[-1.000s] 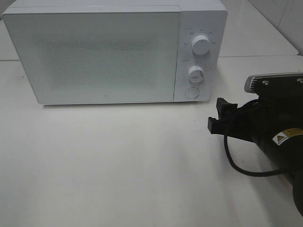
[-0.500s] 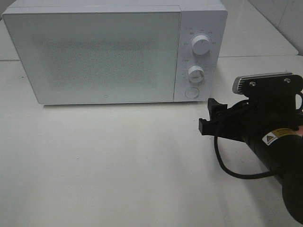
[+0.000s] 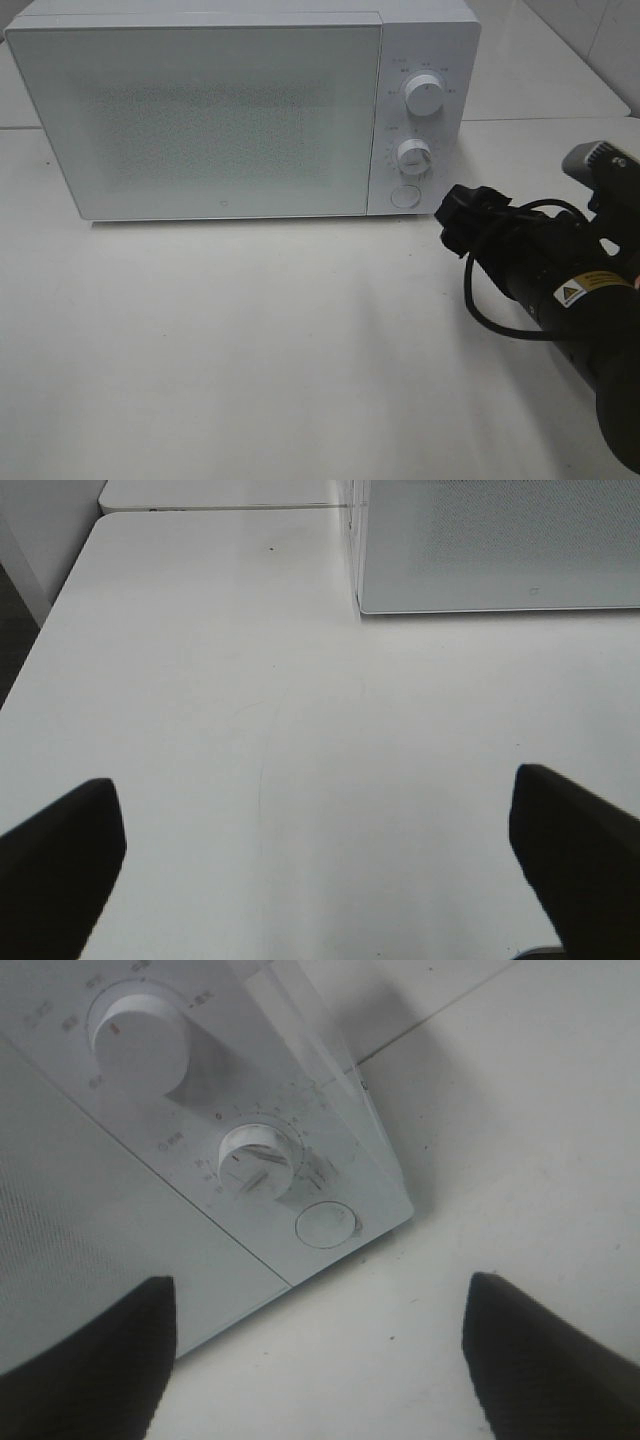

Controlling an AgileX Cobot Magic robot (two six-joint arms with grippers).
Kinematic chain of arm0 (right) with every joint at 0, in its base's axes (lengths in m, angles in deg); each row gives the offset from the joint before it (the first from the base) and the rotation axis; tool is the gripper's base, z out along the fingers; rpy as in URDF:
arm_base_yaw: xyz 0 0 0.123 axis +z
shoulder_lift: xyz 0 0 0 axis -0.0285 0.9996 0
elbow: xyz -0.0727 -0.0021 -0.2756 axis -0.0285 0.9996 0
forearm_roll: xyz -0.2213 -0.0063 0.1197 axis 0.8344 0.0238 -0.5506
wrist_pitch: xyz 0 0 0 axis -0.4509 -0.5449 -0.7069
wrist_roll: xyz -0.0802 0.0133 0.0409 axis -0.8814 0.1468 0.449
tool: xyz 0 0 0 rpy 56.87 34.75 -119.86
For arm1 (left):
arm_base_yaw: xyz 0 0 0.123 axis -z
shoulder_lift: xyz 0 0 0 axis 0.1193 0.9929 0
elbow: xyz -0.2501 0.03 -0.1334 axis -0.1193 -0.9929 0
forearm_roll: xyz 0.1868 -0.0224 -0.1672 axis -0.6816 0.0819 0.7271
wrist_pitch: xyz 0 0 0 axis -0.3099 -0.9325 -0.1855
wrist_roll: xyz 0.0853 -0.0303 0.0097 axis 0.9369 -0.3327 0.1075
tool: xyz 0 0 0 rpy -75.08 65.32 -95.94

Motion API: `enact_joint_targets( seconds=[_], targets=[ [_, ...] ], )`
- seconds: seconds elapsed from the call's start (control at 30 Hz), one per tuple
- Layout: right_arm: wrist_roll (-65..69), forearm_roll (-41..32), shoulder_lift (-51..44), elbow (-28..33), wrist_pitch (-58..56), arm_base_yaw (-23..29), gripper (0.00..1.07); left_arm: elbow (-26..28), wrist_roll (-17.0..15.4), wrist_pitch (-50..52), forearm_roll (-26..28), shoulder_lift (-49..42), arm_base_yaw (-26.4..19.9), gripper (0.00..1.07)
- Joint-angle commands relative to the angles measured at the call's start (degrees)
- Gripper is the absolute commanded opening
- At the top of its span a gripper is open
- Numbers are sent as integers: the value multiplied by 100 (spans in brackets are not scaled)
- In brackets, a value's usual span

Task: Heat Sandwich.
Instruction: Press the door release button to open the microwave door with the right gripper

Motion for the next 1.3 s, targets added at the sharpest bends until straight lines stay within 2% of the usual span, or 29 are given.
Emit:
enact_joint_targets(
  seconds=[0.03,0.13,0.23,0.3,0.4,0.47,0.5,0.53,0.57,0.6,0.63,0.77,0.8,0.87,1.3],
  targets=[
    [1083,6,-6,-40,29,17,76,-11,-29,6,6,-166,23,101],
    [2338,6,-6,-40,34,17,75,-11,-29,6,6,-166,23,101],
    [2899,6,-6,-40,29,17,73,-11,-29,6,6,-166,23,101],
    [3816,6,-6,-40,17,17,67,-11,-29,6,6,-166,23,101],
    [4326,6,-6,-40,-57,17,62,-11,-29,6,6,-166,23,101],
    [5071,-17,-6,-40,-252,17,51,-11,-29,6,6,-166,23,101],
    [5071,-17,-6,-40,-252,17,51,-11,-29,6,6,-166,23,101],
    [5306,-17,-6,-40,-309,17,46,-11,-29,6,6,-166,23,101],
    [5735,-23,-6,-40,-430,17,36,-11,-29,6,6,-166,23,101],
    [5867,-23,-6,-40,-458,17,31,-11,-29,6,6,-166,23,101],
    [5867,-23,-6,-40,-458,17,31,-11,-29,6,6,-166,23,101],
    [5947,-23,-6,-40,-544,17,8,-11,-29,6,6,-166,23,101],
    [5947,-23,-6,-40,-544,17,8,-11,-29,6,6,-166,23,101],
    [5816,-11,-6,-40,-550,17,0,-11,-29,6,6,-166,23,101],
    [5541,178,-6,-40,-590,17,1,-11,-29,6,6,-166,23,101]
  ],
)
